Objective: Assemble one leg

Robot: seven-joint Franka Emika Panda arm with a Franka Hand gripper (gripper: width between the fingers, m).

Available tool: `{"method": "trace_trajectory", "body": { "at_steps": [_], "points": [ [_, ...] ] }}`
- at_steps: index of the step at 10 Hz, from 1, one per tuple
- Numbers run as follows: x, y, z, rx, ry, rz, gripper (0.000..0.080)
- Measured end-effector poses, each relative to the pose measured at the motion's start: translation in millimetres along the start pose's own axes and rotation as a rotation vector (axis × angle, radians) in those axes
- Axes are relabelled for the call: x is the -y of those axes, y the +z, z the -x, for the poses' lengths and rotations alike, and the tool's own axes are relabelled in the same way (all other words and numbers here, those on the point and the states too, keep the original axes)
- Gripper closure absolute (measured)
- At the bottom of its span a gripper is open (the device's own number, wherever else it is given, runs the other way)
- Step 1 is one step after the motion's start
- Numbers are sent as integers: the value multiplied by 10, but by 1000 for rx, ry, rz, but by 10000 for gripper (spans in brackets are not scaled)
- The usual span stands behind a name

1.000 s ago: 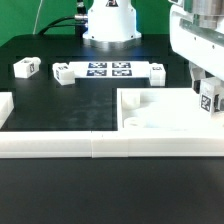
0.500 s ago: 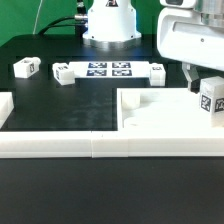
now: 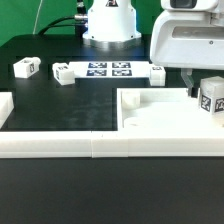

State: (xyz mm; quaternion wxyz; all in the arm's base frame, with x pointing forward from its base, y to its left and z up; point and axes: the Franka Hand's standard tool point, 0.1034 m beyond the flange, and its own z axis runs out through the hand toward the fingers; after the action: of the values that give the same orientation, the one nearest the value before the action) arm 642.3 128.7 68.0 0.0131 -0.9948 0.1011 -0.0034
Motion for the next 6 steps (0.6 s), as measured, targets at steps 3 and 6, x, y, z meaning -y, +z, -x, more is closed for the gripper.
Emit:
{"method": "trace_trajectory", "body": {
  "at_steps": [3,6],
  "points": [
    [-10,-2,-8,-6,-202,18,151],
    [-5,-36,-39,-37,-422,49,151]
  ]
}}
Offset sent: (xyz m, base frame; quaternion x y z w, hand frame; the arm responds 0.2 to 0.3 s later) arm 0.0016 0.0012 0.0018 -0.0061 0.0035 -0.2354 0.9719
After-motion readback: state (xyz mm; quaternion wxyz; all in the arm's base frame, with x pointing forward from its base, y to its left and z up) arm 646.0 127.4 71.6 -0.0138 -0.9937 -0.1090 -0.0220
